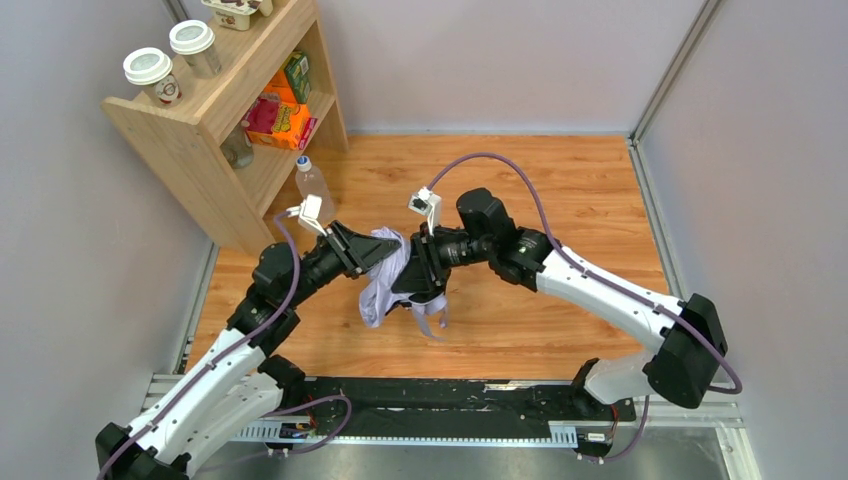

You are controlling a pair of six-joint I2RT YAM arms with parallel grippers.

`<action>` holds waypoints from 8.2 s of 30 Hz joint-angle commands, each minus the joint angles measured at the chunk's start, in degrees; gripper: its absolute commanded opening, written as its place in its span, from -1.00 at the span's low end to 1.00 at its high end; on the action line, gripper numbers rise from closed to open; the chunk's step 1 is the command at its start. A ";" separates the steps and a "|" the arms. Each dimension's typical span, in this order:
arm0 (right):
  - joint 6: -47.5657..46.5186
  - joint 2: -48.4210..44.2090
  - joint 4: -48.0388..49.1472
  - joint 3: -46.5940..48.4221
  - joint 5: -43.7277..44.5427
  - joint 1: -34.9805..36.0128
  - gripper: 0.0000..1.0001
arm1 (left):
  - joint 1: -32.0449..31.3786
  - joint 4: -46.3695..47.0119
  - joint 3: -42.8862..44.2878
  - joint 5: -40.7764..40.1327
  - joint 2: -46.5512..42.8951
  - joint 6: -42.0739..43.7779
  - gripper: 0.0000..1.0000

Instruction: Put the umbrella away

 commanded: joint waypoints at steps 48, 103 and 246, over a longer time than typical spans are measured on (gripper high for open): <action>-10.84 11.51 1.61 8.07 16.79 12.43 -1.00 | -1.19 -22.16 12.14 -7.46 -1.14 -21.65 -1.00; -14.42 13.78 -29.93 33.80 58.59 23.75 0.36 | -1.54 -32.60 18.01 -16.15 2.80 -7.56 -1.00; 6.39 -6.51 28.15 12.91 -20.92 -7.63 0.80 | -1.63 61.77 25.67 11.71 5.36 36.28 -1.00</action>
